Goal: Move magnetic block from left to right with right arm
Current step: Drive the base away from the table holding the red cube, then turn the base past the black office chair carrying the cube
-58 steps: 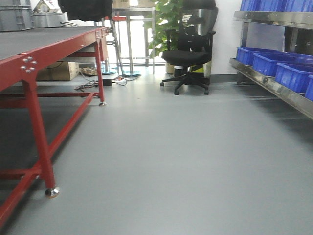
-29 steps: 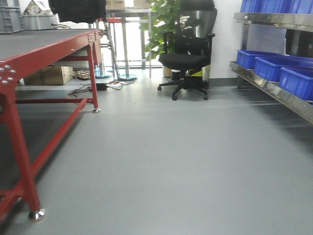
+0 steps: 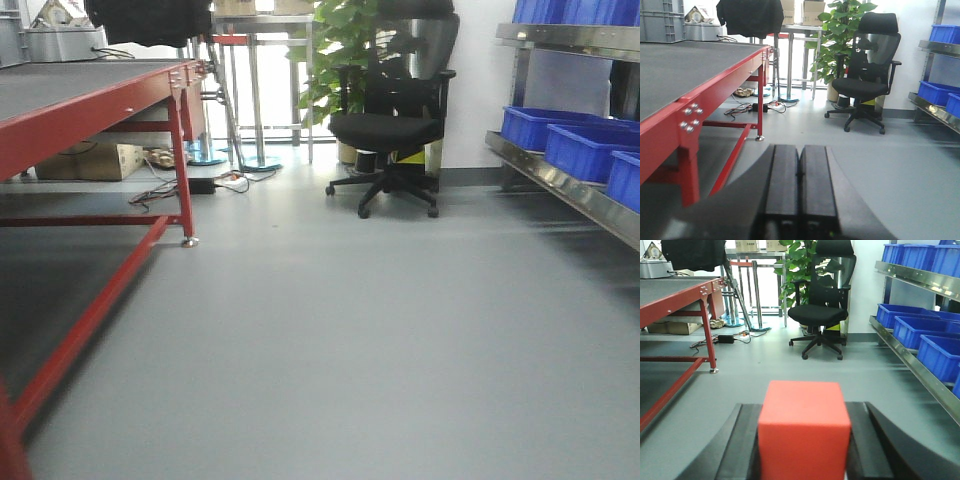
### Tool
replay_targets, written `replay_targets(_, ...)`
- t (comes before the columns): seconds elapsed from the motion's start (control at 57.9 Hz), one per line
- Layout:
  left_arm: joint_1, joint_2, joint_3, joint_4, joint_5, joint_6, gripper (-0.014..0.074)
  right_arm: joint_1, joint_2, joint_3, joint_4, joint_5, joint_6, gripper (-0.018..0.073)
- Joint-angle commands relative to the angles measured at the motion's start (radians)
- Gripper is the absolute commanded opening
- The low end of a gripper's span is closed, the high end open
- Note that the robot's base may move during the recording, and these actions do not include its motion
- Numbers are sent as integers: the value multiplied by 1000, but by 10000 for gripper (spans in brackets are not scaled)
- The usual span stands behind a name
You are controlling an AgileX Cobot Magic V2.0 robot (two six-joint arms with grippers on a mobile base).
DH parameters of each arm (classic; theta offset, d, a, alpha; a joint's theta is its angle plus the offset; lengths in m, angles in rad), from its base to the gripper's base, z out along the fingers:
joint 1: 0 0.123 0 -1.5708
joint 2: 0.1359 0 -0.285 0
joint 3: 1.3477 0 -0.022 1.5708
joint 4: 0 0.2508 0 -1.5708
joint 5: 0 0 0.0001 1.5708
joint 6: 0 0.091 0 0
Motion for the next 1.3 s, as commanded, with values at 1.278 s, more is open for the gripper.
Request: replay_targets(1.278, -8, -6, 9, -5, -89, 2, -126, -6, 17, -31, -1, -87, -10, 370)
